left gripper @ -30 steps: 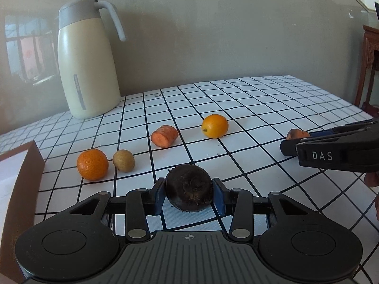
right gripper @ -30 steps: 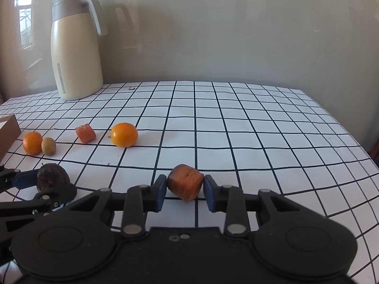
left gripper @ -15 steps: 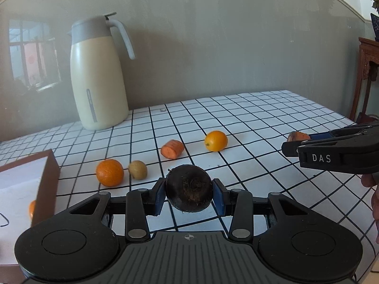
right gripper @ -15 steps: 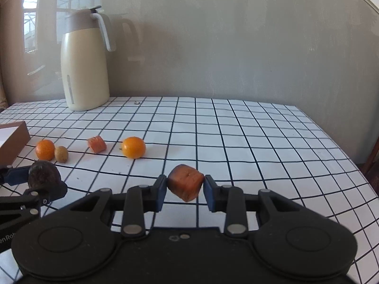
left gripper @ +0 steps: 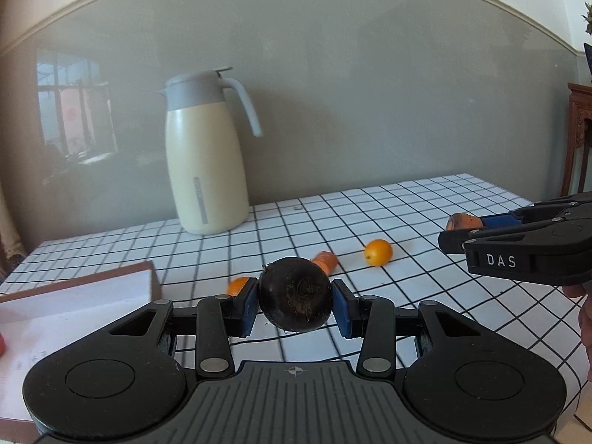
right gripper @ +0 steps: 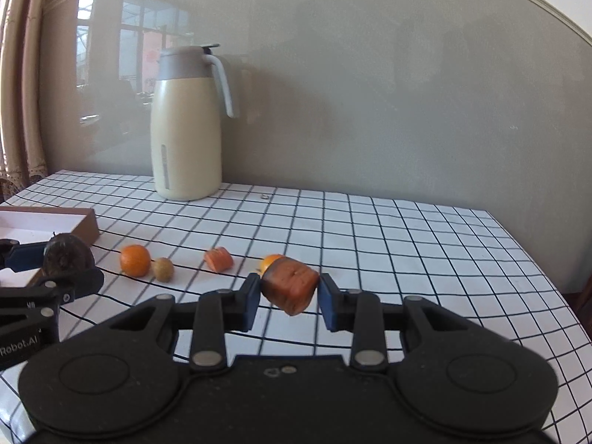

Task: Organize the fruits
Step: 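Carry plum and carrot piece over the white box and open both tools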

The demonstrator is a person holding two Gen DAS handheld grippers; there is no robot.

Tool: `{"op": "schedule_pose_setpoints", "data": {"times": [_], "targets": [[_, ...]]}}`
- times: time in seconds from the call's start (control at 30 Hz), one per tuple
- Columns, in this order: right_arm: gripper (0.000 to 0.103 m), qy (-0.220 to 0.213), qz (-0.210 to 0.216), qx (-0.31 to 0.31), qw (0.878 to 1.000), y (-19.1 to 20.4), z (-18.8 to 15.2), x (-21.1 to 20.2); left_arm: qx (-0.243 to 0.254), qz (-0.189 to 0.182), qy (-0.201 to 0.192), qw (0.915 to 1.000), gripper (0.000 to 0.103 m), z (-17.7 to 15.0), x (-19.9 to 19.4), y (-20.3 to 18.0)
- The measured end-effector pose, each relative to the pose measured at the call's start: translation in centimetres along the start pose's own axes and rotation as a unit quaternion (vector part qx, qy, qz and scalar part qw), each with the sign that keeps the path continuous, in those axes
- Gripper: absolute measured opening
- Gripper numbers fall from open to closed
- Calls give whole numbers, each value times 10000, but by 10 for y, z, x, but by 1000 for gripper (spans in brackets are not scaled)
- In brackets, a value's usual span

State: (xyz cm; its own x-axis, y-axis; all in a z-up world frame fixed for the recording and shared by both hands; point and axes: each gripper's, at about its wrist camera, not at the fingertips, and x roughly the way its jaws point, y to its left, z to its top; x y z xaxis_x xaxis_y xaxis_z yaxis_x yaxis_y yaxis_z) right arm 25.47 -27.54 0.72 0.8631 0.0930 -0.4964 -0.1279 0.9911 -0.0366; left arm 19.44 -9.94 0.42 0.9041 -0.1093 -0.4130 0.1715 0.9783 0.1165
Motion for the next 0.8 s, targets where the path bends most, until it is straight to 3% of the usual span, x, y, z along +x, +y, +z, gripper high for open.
{"op": "schedule_pose_setpoints", "data": {"times": [0.8], "targets": [[25,-282,944,-637,9931,124,27,0,-646,1027,-201,9924,42,-16,-48,130]]}}
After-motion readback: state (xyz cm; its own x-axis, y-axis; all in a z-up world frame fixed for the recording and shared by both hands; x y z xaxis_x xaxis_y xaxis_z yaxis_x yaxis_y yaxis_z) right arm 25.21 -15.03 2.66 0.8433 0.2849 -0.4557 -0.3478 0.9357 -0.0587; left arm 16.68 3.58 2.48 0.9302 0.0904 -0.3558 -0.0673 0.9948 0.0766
